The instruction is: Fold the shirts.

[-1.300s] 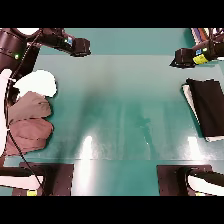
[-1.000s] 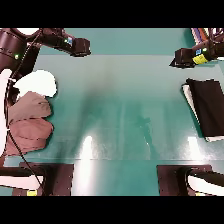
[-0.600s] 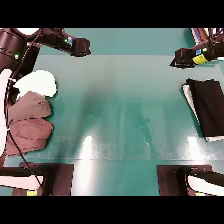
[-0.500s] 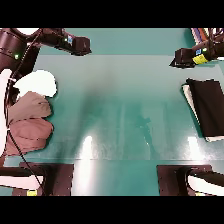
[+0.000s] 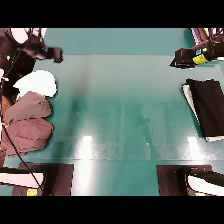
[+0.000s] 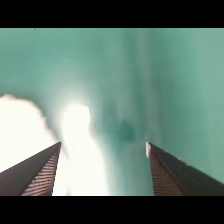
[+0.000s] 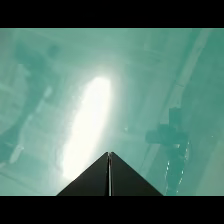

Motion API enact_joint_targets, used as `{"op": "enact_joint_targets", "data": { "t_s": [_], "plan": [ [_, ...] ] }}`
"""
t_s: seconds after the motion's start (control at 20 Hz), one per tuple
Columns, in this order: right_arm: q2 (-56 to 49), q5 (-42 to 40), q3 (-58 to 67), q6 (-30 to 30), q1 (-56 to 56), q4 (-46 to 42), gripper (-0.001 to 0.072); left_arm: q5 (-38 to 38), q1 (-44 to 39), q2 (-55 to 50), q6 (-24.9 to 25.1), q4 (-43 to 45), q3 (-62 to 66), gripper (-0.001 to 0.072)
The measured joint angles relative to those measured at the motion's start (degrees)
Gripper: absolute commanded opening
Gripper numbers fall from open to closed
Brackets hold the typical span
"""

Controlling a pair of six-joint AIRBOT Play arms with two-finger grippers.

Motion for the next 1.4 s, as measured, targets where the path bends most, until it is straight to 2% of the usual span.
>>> {"op": "enact_joint_targets", "data": {
  "t_s": [0.35, 0.65, 0.7, 0.75, 0.8, 1.1, 1.4],
  "plan": [
    [0.0, 0.0, 0.0, 0.0, 0.0, 0.0, 0.0016, 11.7, 10.7, -0.1, -2.4, 4.1, -17.3, 0.0626],
    [0.0, -1.2, 0.0, 0.0, 0.1, 0.0, 0.0016, 18.8, 13.5, -1.1, -2.9, 4.5, -21.3, 0.0609],
    [0.0, -1.2, 0.0, 0.0, 0.1, 0.0, 0.0016, 18.9, 13.6, -1.6, -3.0, 4.5, -21.5, 0.0479],
    [0.0, -1.2, 0.0, 0.0, 0.1, 0.0, 0.0015, 18.8, 13.8, -1.9, -3.2, 4.5, -21.7, 0.0173],
    [0.0, -1.2, 0.0, 0.0, 0.1, 0.0, 0.0016, 18.4, 13.8, -2.1, -3.5, 4.4, -21.6, 0.0038],
    [4.2, -2.8, 0.1, 0.0, -1.7, 0.0, 0.0015, 14.1, 14.0, 2.8, -4.0, 4.3, -15.3, 0.0027],
    [15.4, -2.1, 0.1, 0.0, -13.5, -0.1, 0.0016, 2.5, 12.2, 17.8, 2.2, -3.9, -1.1, 0.0026]
  ]
}}
